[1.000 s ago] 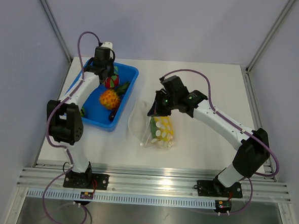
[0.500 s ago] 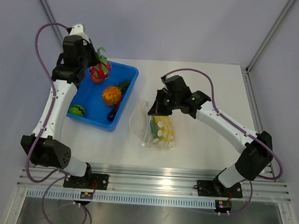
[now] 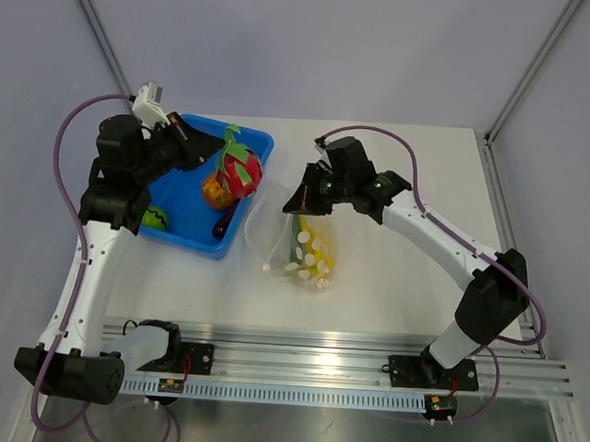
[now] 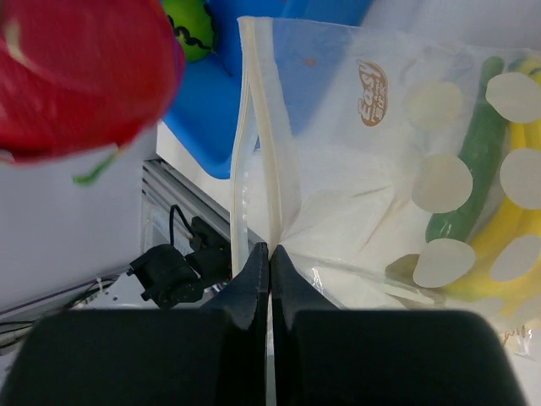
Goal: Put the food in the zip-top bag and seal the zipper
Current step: Pick up the fake fruit from the bin, then place the fake fruit in the zipper food storage bag.
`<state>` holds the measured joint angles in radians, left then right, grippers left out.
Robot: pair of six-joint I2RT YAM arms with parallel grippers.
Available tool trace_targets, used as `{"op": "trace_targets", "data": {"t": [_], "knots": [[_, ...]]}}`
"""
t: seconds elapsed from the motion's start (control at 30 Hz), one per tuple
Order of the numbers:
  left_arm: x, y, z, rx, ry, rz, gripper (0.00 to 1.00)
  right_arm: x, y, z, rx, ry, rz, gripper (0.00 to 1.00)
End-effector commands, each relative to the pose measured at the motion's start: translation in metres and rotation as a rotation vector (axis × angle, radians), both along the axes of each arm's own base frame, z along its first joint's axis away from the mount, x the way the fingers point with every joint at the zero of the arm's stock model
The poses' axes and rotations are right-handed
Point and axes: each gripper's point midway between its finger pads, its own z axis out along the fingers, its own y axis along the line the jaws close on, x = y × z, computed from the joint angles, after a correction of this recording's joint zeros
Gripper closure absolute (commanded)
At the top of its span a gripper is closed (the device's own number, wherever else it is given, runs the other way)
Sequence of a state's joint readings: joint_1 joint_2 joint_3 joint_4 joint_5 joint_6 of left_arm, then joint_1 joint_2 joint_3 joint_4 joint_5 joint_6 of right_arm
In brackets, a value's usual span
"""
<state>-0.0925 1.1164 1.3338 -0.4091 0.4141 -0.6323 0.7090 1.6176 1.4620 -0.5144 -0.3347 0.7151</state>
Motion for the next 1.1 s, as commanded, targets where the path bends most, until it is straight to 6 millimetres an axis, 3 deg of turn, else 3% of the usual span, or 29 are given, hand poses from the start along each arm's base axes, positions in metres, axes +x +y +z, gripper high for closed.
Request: {"op": "trace_targets", "data": {"t": [0.0,0.13,0.27,0.5,0.77,1.07], "knots": [[-0.029,-0.025,0.056,-0.166,-0.162,-0.152,1.00,0.022,0.014,0.032,0.141,-0.043,0.013,1.00],[-0.035,-0.033,0.063,-0.241,-0.175,-0.199,1.00,0.031,0.028,0.035,0.170,-0.026,0.039,1.00],[-0.039,-0.040,0.063,-0.325,-0.166,-0.241,1.00,0.035,0.035,0.050,0.225,-0.051,0.041,1.00],[-0.034,-0.048,0.035,-0.374,-0.109,-0.253,1.00,0.036,0.042,0.065,0.316,-0.049,0.054,1.00],[-0.032,-0.048,-0.004,-0.416,-0.023,-0.234,1.00,0.036,0.035,0.087,0.498,-0.058,0.025,1.00],[-0.023,-0.047,-0.041,-0.380,0.048,-0.200,1.00,0.033,0.031,0.097,0.568,-0.058,0.031,1.00]]}}
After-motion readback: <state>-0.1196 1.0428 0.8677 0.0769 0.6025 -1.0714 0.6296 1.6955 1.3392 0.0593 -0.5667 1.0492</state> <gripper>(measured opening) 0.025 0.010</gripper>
